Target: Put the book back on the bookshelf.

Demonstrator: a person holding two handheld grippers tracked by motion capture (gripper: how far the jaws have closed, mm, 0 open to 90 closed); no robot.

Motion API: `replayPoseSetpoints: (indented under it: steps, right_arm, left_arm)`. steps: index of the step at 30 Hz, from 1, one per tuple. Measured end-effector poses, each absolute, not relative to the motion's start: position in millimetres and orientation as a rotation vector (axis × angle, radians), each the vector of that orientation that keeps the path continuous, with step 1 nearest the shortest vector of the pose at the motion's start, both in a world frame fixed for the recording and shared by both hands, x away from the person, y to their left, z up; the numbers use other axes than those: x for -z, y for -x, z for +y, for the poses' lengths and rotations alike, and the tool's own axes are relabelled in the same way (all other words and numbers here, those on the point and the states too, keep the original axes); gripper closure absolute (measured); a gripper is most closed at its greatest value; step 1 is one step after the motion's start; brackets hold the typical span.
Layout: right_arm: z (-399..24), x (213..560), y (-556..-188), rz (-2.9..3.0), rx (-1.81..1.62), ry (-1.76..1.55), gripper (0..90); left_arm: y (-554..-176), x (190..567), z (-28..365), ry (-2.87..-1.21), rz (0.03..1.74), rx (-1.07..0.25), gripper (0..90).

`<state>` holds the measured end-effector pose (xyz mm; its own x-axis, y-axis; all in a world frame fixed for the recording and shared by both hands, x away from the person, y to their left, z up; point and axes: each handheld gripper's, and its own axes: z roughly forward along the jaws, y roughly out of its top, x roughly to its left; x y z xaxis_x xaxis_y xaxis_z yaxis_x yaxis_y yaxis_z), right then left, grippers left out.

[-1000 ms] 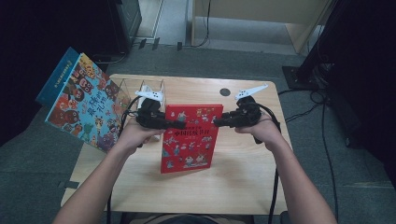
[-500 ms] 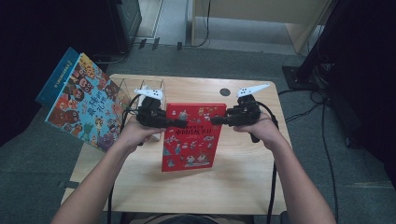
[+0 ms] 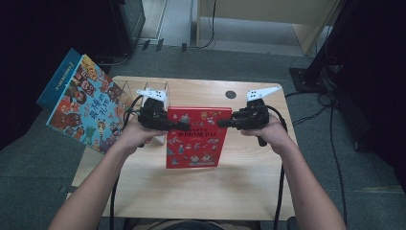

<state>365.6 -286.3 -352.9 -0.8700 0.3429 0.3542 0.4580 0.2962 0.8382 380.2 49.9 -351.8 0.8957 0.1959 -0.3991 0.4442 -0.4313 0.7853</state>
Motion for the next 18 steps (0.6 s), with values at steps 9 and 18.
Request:
replayPoseSetpoints:
  steps: [9, 18]
  right_arm:
    - [-285.3, 348.8, -361.6, -2.467, 1.665, 0.677, 73.1]
    - [-281.6, 341.7, -357.0, -2.462, 1.698, 0.561, 78.7]
  left_arm:
    - [-384.7, 354.1, 52.3, -2.037, 0.477, 0.315, 70.8]
    - [-388.3, 353.0, 58.5, -2.026, 0.465, 0.354, 66.2]
